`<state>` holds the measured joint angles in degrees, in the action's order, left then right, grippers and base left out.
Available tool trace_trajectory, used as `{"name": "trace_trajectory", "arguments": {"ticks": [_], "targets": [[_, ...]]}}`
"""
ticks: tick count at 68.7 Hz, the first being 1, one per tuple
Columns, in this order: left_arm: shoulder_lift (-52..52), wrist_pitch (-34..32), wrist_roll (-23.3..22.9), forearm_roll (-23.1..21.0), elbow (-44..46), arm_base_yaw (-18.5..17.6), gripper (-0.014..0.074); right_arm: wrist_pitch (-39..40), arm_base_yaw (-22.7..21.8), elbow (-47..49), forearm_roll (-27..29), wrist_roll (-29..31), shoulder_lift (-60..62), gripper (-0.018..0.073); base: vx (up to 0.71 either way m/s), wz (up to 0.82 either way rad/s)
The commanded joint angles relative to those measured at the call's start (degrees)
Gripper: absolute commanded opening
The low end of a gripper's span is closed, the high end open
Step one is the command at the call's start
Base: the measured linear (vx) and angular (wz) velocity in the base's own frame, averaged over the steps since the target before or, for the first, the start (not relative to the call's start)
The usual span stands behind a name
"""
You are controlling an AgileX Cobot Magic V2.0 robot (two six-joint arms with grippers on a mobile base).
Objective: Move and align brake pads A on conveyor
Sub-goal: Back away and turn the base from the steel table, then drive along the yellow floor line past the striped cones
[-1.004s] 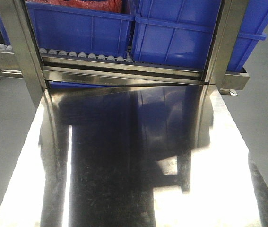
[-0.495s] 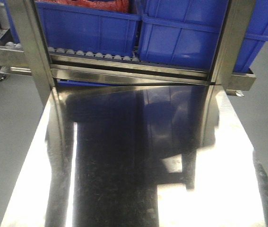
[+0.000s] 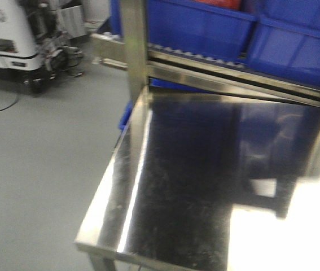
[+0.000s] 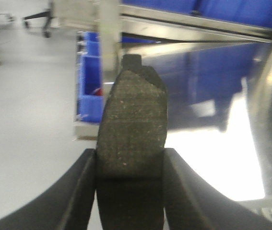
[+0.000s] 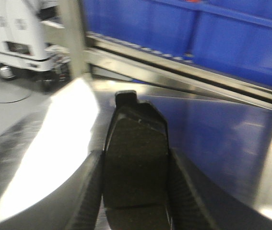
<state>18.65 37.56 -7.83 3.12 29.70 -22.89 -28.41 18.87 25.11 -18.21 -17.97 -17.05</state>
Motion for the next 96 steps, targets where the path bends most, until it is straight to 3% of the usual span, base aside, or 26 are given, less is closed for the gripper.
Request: {"name": "trace_trajectory", "arguments": {"ticks": [1,96], "targets": [[0.42,-5.07,-0.15,0.08,1.39,-0.20,0.0080,4.90,-0.06,1.65,-1.38,0.37,-0.41,0.0032,-0.16,0.62],[0.42,-5.07,-0.15,0.08,1.39,-0.20,0.0083,4.92,-0.06,1.65,-1.38,0.37,-0.41,0.0032,-0.06,0.65]]}}
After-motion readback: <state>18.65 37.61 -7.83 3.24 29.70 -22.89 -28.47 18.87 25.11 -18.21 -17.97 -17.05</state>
